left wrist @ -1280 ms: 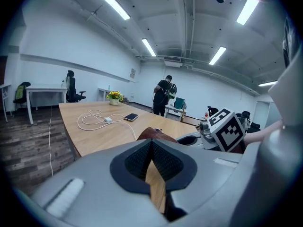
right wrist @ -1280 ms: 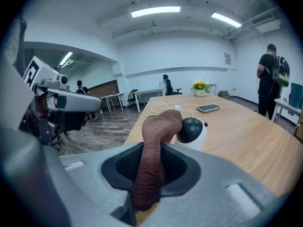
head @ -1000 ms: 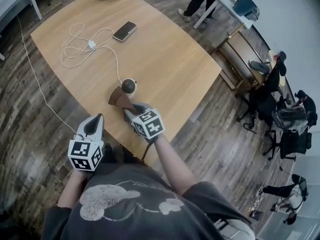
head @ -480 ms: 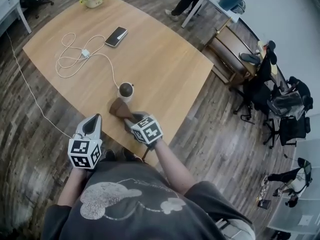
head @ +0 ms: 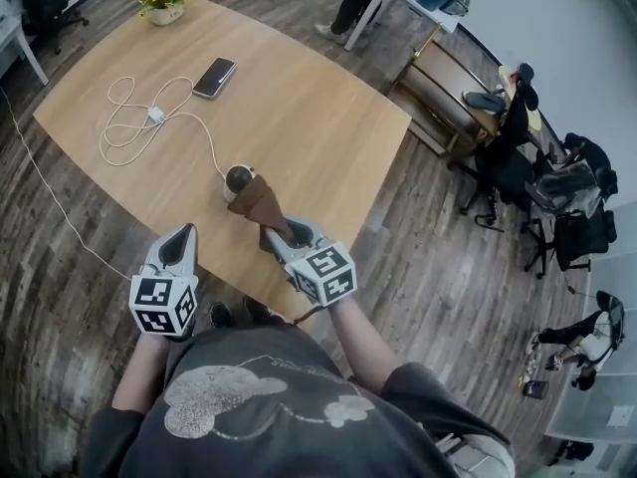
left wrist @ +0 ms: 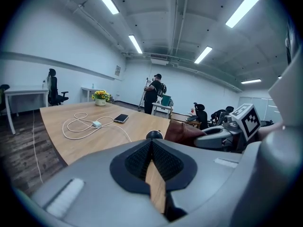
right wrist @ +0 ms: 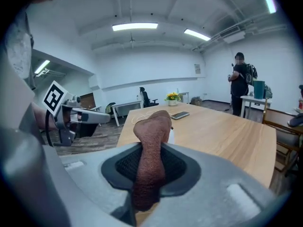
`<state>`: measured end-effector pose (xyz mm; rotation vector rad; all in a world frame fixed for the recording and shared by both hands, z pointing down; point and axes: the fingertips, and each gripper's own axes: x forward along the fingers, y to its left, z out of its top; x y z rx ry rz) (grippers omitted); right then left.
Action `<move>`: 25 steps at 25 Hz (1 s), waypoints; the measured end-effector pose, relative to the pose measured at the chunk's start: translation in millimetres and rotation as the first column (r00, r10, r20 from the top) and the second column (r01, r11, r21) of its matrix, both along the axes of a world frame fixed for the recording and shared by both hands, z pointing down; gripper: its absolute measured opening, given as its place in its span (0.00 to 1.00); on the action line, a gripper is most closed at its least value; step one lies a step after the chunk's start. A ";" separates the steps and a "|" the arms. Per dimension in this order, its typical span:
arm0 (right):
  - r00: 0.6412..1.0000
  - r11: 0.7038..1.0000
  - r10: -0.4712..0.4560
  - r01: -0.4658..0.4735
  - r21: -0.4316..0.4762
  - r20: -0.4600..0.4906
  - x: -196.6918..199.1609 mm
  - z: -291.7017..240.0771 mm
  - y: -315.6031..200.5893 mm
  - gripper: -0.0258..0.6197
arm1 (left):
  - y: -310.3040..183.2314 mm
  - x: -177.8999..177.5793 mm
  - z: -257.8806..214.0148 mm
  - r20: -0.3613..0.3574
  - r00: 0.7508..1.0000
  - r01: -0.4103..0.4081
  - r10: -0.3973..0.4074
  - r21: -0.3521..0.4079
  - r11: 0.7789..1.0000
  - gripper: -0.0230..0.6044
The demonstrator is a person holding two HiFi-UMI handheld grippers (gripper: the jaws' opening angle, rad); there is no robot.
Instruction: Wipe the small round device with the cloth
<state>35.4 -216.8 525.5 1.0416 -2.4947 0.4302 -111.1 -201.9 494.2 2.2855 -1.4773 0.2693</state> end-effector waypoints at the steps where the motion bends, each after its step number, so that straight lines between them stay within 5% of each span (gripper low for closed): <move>1: 1.000 1.000 0.015 -0.015 0.006 -0.002 3.5 -0.9 -6.3 0.16 | 1.0 1.0 0.4 0.001 1.000 -0.004 0.004 -0.003 1.000 0.07; 6: 0.999 1.000 0.013 -0.013 -0.004 -0.035 6.1 8.9 -30.2 0.16 | 6.4 3.9 4.0 0.003 1.000 -0.004 0.004 -0.020 1.000 0.07; 25: 0.988 0.965 -0.021 -0.020 -0.262 -0.151 16.5 98.5 -19.6 0.16 | 6.5 0.2 21.4 0.027 0.999 0.040 -0.039 -0.058 0.997 0.07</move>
